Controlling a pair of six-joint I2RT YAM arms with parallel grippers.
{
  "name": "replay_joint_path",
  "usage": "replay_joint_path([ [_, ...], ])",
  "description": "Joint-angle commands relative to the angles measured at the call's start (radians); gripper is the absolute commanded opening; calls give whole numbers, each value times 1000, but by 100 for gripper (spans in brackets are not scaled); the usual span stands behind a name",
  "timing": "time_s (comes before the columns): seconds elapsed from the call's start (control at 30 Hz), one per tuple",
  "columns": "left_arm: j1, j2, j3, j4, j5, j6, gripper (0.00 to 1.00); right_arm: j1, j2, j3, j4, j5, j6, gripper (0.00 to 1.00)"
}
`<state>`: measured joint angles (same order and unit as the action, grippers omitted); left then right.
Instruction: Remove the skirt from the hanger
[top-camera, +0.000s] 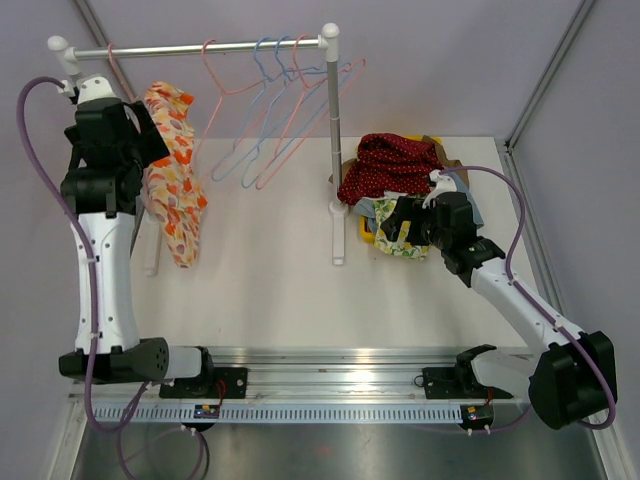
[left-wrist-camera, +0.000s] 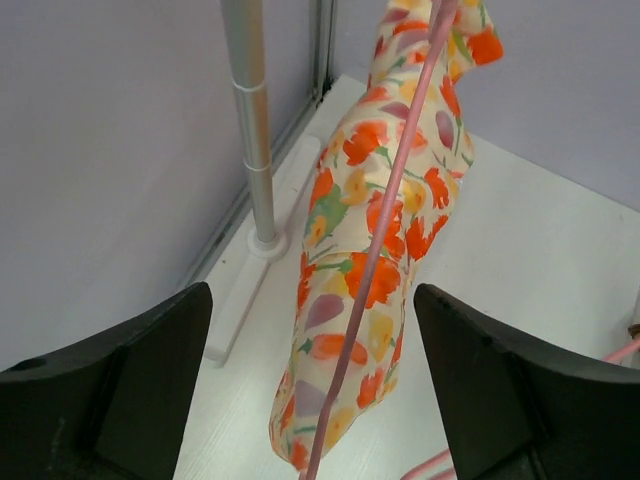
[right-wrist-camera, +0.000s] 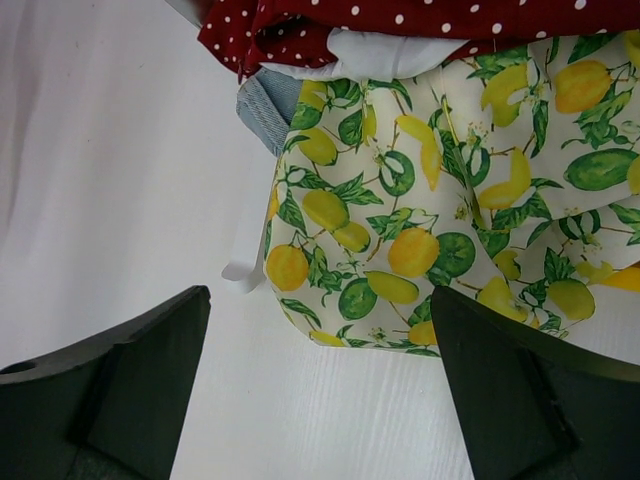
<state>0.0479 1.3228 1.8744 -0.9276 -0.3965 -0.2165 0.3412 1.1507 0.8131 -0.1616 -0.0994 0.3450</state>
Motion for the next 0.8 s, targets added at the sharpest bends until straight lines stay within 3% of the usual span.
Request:
replay_joint_path([
  [0.0, 32, 64, -53, 111, 119, -15, 83, 9, -3, -8, 33, -11, 5, 99],
  [0.03, 33, 79, -54, 121, 122, -17, 81, 9, -3, -11, 34, -10, 5, 99],
  [0.1, 41, 105, -40, 133, 153, -18, 52, 10, -11, -18, 36, -3, 5, 99],
  [0.13, 41, 134, -6, 130, 154, -20, 29, 9, -11, -23, 40, 0, 5, 100],
  [0.2, 41, 157, 40, 110, 145, -30, 0, 9, -9, -22, 39, 4, 3, 99],
  [0.53, 23, 79, 253, 59, 105, -23, 0, 10, -32, 21, 24, -6, 6, 99],
  [0.77, -40, 29, 298, -13, 38, 11, 0, 19, -86, 191, -33, -52, 9, 99],
])
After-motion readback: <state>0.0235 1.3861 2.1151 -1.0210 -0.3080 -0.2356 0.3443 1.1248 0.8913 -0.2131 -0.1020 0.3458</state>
